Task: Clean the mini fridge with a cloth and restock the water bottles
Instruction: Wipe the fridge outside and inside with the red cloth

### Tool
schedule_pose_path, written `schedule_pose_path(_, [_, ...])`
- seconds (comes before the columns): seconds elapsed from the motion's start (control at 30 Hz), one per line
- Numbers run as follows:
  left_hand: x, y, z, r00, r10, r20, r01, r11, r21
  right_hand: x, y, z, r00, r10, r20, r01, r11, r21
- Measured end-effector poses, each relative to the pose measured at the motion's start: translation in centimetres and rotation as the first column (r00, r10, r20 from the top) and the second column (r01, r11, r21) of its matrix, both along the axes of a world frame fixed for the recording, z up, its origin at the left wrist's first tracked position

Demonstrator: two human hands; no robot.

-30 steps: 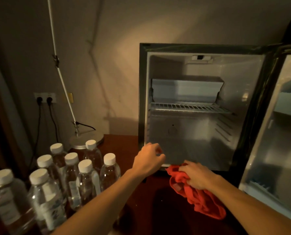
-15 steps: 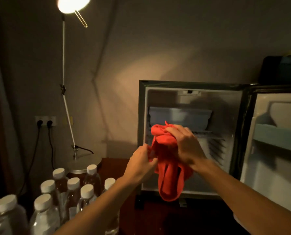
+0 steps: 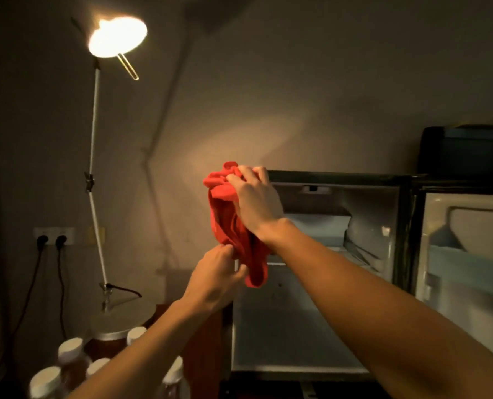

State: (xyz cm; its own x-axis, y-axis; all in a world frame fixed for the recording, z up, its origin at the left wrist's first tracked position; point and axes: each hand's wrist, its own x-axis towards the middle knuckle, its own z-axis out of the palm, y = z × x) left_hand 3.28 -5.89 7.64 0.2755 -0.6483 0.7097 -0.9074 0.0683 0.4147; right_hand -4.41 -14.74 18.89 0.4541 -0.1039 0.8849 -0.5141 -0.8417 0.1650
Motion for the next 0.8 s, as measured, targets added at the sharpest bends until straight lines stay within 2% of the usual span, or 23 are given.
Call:
schedule_pose_path(0.13, [-0.5, -0.3, 0.8, 1.0, -0.024, 0.008, 0.024, 1.0, -0.005, -3.5, -2.5, 0.3, 0.996, -0.08, -0.037, 0.082, 0.996, 0.037])
schedule_pose_path(0.37, [-3.0, -2.5, -0.7, 0.997, -0.078, 0.023, 0.076, 0.994, 0.084, -12.5, -7.5, 0.9, 0.941, -0.292, 0.171, 0.237, 0.93, 0.281])
schedule_pose_path(0.53, [-4.6, -3.6, -1.2, 0.988, -0.157, 0.003, 0.156, 0.98, 0.12, -17.1, -9.2, 0.0, 0.898, -0.38, 0.222, 0.31, 0.904, 0.294])
schedule_pose_path(0.7, [-5.2, -3.9, -1.5, 0.988, -0.152, -0.003, 0.151, 0.977, 0.152, -15.7, -9.4, -0.1, 0.848, -0.401, 0.346, 0.3, 0.902, 0.311])
schedule_pose_path(0.8, [-4.8, -3.7, -1.7, 0.99, -0.132, -0.041, 0.137, 0.978, 0.16, -11.9, -8.4, 0.2, 0.898, -0.31, 0.312, 0.214, 0.927, 0.307])
